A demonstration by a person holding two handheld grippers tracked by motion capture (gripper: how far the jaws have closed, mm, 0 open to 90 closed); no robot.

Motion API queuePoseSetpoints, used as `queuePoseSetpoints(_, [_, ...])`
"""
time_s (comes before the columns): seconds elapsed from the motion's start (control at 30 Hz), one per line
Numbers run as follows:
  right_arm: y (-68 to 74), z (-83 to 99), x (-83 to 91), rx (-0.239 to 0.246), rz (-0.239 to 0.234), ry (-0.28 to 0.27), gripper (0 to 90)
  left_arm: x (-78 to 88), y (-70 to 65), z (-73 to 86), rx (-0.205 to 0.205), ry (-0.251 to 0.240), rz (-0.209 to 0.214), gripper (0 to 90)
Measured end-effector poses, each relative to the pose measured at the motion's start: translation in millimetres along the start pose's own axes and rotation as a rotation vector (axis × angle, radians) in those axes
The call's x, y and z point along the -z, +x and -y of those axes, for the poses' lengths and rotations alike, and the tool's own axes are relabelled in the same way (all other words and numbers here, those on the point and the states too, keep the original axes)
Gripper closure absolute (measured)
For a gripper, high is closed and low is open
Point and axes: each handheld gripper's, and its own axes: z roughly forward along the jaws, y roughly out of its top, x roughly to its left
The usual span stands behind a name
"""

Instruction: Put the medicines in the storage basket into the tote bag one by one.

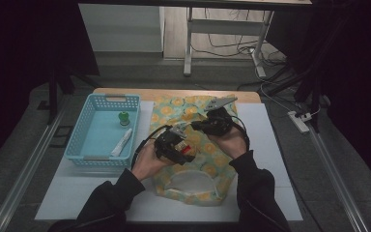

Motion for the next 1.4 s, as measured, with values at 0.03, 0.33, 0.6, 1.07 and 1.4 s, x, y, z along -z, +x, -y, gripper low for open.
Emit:
queuePoseSetpoints(0.03, [0.1, 0.1, -0.2, 0.0, 0.001, 0.002, 90.0, -1.7, 1.5, -0.2, 0.003, 0.001, -0.007, 20.3])
queuePoseSetpoints(0.33, [-2.6, 2.8, -4.6, -0.004, 0.008, 0.011, 90.0, -17.6, 13.9, -0.8, 0.021, 0.005, -0.034, 20.3])
queuePoseSetpoints(0.6, [-6.8, 6.4, -9.6, -0.013, 0.013, 0.02, 90.0, -32.6, 23.5, -0.6, 0.025, 0.027, -0.057, 20.2])
queuePoseSetpoints(1.07, [-10.8, 11.4, -17.5, -0.024, 0.025, 0.043, 90.0, -54.1, 32.3, 2.0, 0.03, 0.079, -0.102, 20.1])
queuePoseSetpoints(1.4, [-11.5, 12.2, -18.4, -0.023, 0.026, 0.046, 90.0, -58.9, 33.2, 1.6, 0.046, 0.066, -0.13, 16.8])
